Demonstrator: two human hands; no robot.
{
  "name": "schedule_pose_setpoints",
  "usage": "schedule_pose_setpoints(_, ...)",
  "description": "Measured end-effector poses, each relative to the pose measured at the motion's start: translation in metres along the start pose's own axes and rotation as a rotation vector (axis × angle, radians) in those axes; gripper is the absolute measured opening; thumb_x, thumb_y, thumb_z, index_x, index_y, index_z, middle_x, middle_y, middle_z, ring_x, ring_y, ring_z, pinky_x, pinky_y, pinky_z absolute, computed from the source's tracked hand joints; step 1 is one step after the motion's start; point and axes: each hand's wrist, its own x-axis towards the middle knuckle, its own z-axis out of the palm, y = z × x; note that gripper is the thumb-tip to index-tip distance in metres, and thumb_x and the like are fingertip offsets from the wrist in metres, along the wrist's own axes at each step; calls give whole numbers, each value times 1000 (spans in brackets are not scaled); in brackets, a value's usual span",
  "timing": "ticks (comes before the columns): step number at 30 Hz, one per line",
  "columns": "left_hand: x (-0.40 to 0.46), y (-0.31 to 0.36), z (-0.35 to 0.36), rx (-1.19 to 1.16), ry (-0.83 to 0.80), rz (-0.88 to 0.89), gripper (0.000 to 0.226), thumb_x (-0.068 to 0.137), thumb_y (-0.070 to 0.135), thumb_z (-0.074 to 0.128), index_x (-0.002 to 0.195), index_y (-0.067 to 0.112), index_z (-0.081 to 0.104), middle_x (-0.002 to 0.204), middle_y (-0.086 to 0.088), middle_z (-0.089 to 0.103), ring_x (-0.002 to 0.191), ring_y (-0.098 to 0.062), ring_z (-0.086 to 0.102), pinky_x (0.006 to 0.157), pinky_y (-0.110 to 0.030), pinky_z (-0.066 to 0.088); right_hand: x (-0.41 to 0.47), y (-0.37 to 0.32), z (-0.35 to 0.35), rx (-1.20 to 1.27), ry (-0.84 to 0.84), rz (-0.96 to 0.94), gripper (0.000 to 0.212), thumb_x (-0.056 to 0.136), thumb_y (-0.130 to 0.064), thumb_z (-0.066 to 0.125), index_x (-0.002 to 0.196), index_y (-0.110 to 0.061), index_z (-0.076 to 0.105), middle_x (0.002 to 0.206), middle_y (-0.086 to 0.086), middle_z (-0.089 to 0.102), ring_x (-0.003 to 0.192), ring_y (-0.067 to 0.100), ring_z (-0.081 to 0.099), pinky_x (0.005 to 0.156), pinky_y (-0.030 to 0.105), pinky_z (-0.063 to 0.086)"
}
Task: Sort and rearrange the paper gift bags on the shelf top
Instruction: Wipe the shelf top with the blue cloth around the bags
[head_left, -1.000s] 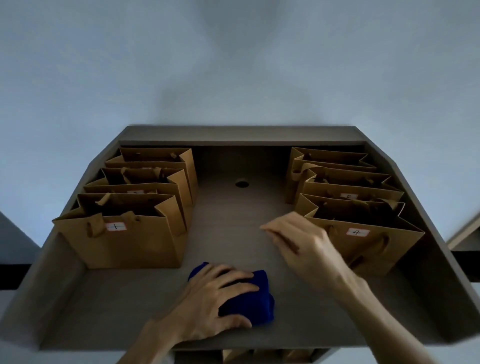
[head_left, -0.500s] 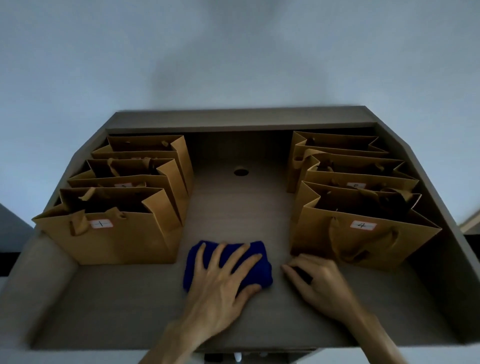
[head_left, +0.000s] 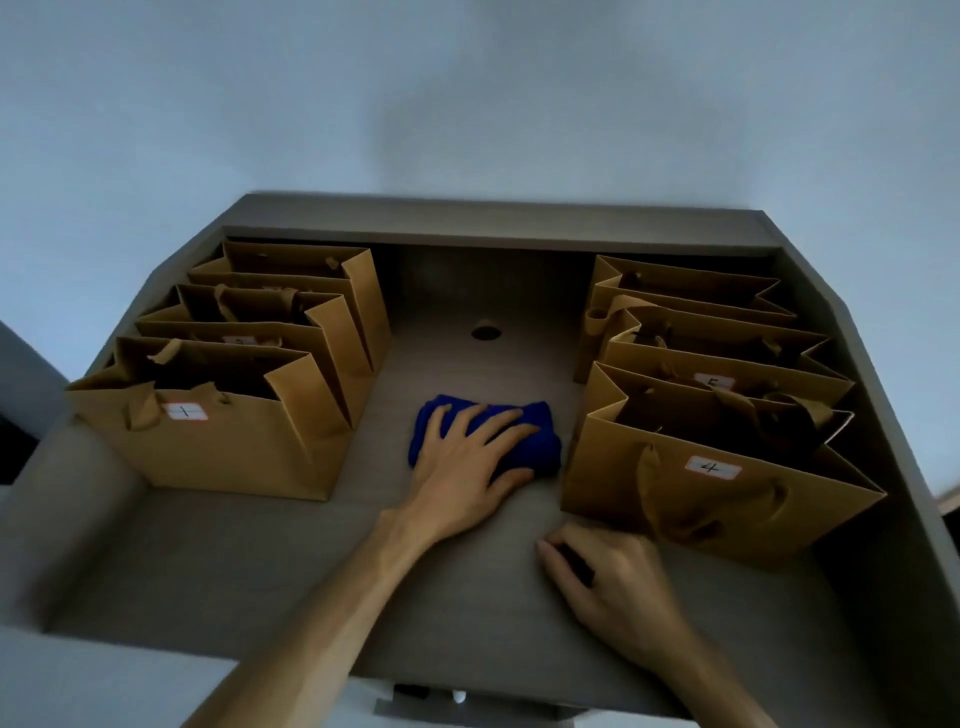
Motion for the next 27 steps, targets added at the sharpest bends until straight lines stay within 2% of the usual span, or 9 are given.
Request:
schedule_pose_setpoints(2,-35,-6,5,-7,-2,0,58,92,67,25,146,47,21,159,18,19,147,-19,15,119,-51,0,-2,2,1,-14,-21,-11,33,98,-56,33,94,-37,60,80,-24,55,70,-7,53,63,14,46)
schedule_pose_setpoints(5,-78,-15,14,20,44,-21,57,95,67,17,147,46,25,156,16,28,145,-22,26,116,-51,4,-2,2,2,-60,-3,-31,24,97,-51,41,93,-36,60,80,-20,60,70,-6,53,61,19,49)
schedule_pose_setpoints(7,-81,-19,14,18,30,-40,57,95,67,14,147,46,25,156,16,29,144,-23,27,116,-53,5,-1,1,2,-69,5,-33,22,97,-50,43,94,-36,60,81,-18,62,71,-5,55,61,20,50)
schedule_pose_setpoints(10,-46,-17,7,-8,8,-71,56,94,66,15,147,48,20,158,17,22,146,-23,19,117,-54,2,3,-1,1,-76,-22,-22,23,97,-52,41,97,-38,60,84,-19,63,75,-6,56,65,22,52)
schedule_pose_setpoints(14,44,-22,0,-30,17,-49,53,97,59,28,147,45,20,159,11,21,145,-27,16,116,-58,0,7,-4,-2,-68,-18,-14,16,97,-49,49,97,-37,60,86,-18,64,76,-4,58,65,26,53)
schedule_pose_setpoints(17,115,-32,-9,-56,-8,-9,53,99,56,30,148,39,22,159,5,22,145,-30,16,115,-61,3,8,-7,-4,-67,17,-31,13,97,-44,52,93,-35,60,83,-17,64,73,-4,58,64,19,50)
schedule_pose_setpoints(21,182,-49,-25,-50,-129,-62,55,101,52,29,152,35,18,162,3,14,148,-31,11,117,-59,2,10,-6,-4,-91,1,-22,18,97,-47,49,95,-35,63,84,-18,66,75,-5,60,64,21,54)
schedule_pose_setpoints(23,194,-47,-26,-92,-160,-102,55,101,50,30,152,33,17,163,3,12,149,-31,7,117,-59,0,9,-5,-4,-91,8,-22,18,96,-46,51,96,-35,65,87,-18,67,78,-5,61,67,22,55)
schedule_pose_setpoints(27,165,-38,-12,-33,2,-25,51,101,50,29,150,34,26,160,5,22,147,-29,14,116,-61,1,10,-6,-3,-89,36,-33,15,95,-43,54,93,-33,65,84,-16,67,75,-3,61,66,20,53)
